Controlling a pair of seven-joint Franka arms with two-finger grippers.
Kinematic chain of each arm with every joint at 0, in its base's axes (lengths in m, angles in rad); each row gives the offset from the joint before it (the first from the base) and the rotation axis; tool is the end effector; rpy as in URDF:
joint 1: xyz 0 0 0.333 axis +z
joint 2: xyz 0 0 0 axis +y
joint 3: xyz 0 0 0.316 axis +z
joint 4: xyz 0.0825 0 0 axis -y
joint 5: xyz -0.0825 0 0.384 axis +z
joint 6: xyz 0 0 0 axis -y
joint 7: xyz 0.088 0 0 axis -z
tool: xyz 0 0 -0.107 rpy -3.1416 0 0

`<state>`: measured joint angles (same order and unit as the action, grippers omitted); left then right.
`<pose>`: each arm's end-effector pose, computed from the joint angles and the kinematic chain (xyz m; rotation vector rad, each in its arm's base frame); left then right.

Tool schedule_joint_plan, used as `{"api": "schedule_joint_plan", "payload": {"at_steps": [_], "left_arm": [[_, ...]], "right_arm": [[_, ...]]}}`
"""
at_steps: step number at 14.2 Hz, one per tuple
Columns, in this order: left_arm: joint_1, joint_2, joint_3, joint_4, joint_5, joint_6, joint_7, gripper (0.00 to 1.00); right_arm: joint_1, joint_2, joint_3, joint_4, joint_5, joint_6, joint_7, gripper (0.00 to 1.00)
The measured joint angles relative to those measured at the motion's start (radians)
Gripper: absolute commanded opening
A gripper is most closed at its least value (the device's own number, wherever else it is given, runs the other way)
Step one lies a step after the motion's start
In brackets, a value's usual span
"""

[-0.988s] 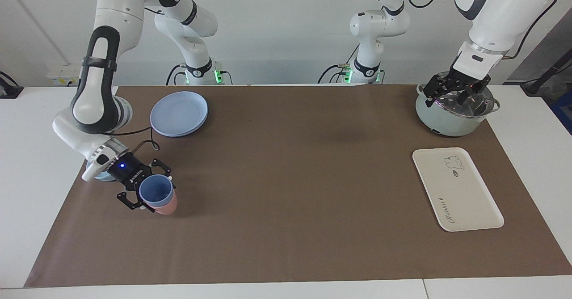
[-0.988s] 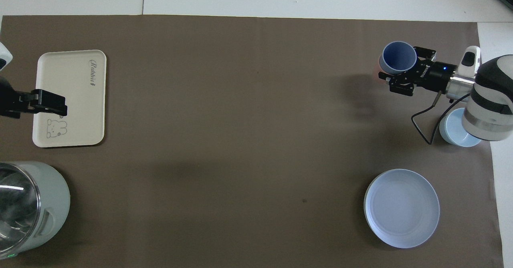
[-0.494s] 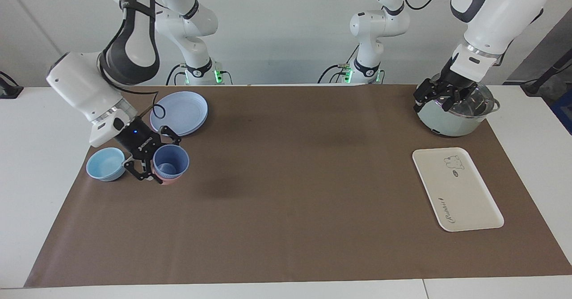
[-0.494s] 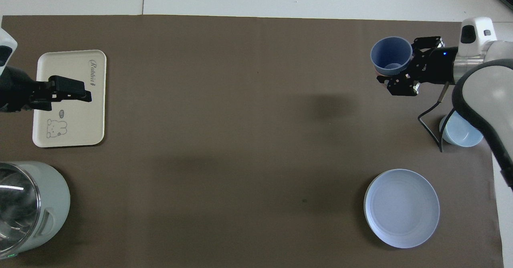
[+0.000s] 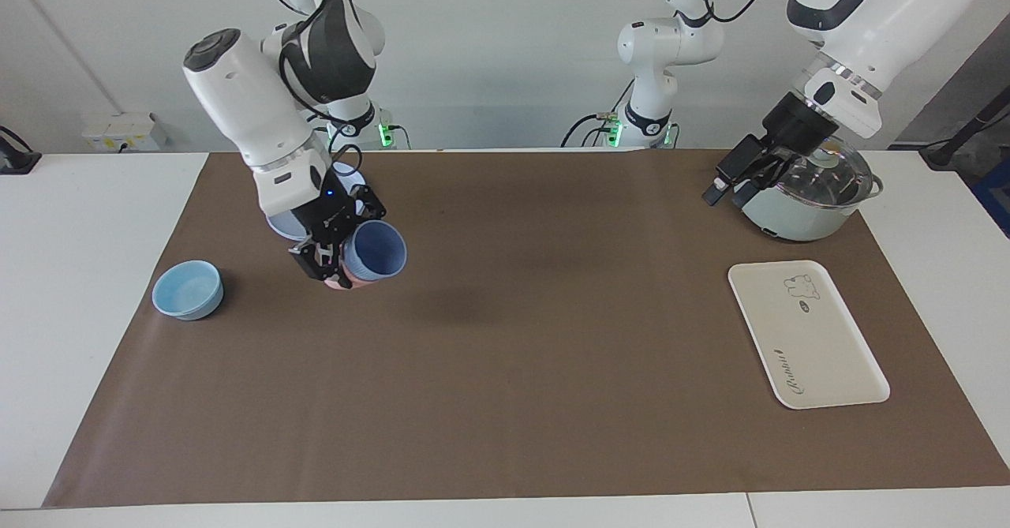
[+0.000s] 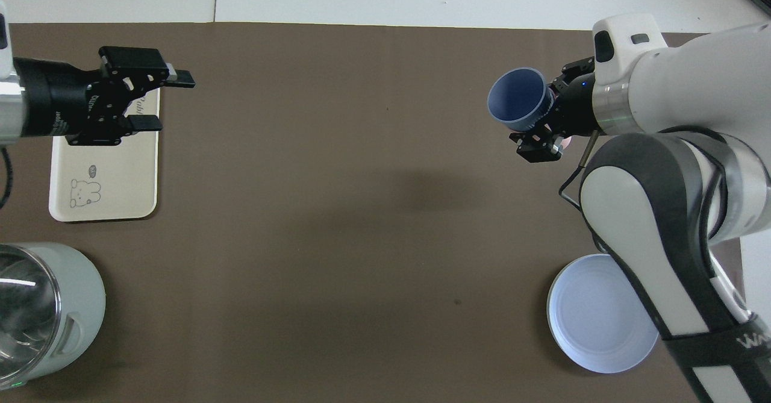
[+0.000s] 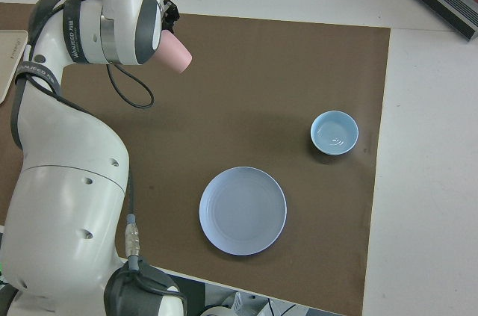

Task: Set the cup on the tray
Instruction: 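Lift the blue cup with the right gripper while the left gripper approaches, then grasp the blue cup with the left gripper from the right gripper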

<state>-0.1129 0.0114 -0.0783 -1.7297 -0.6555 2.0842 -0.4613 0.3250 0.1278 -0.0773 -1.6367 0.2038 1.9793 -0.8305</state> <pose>0.5825 -0.1435 0.6034 2.3684 0.6055 0.1451 0.6009 0.1679 0.5585 -2.6197 -1.4636 -0.3909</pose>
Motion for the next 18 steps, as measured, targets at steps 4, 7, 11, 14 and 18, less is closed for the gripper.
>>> {"api": "schedule_joint_plan", "payload": {"at_steps": [4, 7, 11, 14, 18], "left_arm": [[-0.188, 0.086, -0.004, -0.005, -0.07, 0.211, -0.053, 1.0], [-0.277, 0.107, -0.005, -0.009, -0.093, 0.266, -0.06, 1.0], [-0.348, 0.103, -0.005, -0.038, -0.096, 0.267, -0.058, 0.99], [-0.397, 0.098, -0.005, -0.044, -0.096, 0.267, -0.056, 0.94], [-0.463, 0.088, -0.006, -0.062, -0.096, 0.266, -0.049, 0.77]], "right_arm": [[0.125, 0.0, 0.001, 0.04, -0.115, -0.085, 0.15, 0.0], [0.168, 0.0, 0.001, 0.04, -0.156, -0.108, 0.161, 0.0], [0.179, 0.0, 0.0, 0.041, -0.194, -0.126, 0.161, 0.0], [0.189, 0.0, 0.0, 0.041, -0.204, -0.128, 0.161, 0.0], [0.192, 0.0, 0.0, 0.041, -0.204, -0.128, 0.161, 0.0]]}}
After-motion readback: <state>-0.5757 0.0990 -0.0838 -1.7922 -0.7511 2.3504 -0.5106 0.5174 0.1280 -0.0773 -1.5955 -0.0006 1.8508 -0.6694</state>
